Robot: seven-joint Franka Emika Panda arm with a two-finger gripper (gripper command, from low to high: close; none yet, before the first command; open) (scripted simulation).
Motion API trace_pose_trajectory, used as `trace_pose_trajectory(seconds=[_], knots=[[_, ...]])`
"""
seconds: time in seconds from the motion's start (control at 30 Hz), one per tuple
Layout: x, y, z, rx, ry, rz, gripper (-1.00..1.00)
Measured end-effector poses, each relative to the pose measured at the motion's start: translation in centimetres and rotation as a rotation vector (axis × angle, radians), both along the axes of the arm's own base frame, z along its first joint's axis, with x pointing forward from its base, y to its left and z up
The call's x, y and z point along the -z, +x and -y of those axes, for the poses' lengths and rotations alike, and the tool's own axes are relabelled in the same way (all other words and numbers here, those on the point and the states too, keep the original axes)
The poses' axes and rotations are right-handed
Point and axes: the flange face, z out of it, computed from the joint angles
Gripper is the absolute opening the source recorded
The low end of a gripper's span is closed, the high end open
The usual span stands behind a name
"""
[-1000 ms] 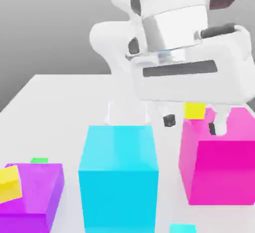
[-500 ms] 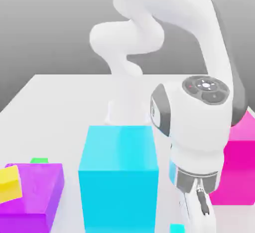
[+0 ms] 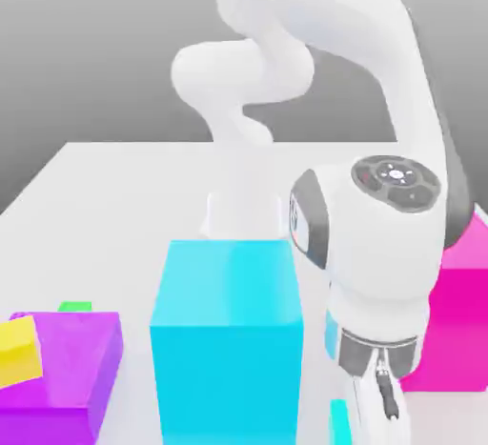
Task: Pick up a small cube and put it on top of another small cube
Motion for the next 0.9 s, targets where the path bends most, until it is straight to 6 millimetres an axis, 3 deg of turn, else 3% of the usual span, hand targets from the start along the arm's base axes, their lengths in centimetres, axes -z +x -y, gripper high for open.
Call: trace_pose_trajectory(seconds=[0.23,0.57,0.73,0.9], knots=[[-7.5,-3.5,-2.4,-0.183,0.169,-0.017,-1.0],[-18.3,-11.1,-4.3,-0.492,0.243,0.045,-1.0],[-22.2,-15.7,-4.8,-0.639,0.193,0.08,-1.0],[-24.2,-20.3,-5.1,-0.764,0.089,0.093,-1.0]])
